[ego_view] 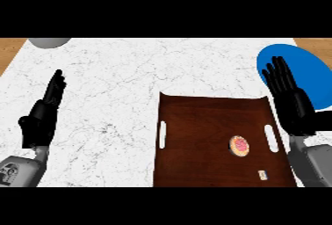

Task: Pick the cupcake from the tray and place it in the plate

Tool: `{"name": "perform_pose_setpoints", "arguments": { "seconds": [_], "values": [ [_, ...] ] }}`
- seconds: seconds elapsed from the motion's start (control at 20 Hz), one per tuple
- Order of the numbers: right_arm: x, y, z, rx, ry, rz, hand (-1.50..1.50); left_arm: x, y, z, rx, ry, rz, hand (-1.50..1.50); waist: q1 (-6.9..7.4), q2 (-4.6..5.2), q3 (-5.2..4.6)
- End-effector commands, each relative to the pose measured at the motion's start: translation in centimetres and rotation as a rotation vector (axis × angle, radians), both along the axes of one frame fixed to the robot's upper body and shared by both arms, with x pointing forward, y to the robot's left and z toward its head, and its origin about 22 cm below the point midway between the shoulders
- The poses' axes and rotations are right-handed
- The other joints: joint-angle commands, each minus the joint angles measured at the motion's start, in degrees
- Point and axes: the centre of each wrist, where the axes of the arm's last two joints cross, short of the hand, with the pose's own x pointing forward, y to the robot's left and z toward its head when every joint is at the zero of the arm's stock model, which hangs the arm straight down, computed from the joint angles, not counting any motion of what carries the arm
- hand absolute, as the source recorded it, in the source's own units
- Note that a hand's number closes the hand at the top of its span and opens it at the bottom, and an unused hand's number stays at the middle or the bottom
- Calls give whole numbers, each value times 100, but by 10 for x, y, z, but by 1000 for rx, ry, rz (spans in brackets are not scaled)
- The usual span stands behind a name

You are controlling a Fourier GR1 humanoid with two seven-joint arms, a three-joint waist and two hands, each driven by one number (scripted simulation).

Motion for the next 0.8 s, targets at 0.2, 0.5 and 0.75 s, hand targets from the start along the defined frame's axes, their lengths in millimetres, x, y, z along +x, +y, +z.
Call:
{"name": "perform_pose_setpoints", "arguments": {
  "seconds": [0.2, 0.5, 0.75],
  "values": [
    [27, 75, 39, 124, 61, -314, -150, 13, -14, 10, -21, 46, -69, 0, -54, 85, 227],
    [-8, 66, -60, -460, 225, -431, -150, 11, -27, -6, -76, 118, -116, 0, -78, 143, 207],
    [-40, 138, -78, -482, 182, -444, -150, 20, -23, 6, -72, 118, -117, 0, -68, 84, 233]
  ]
}}
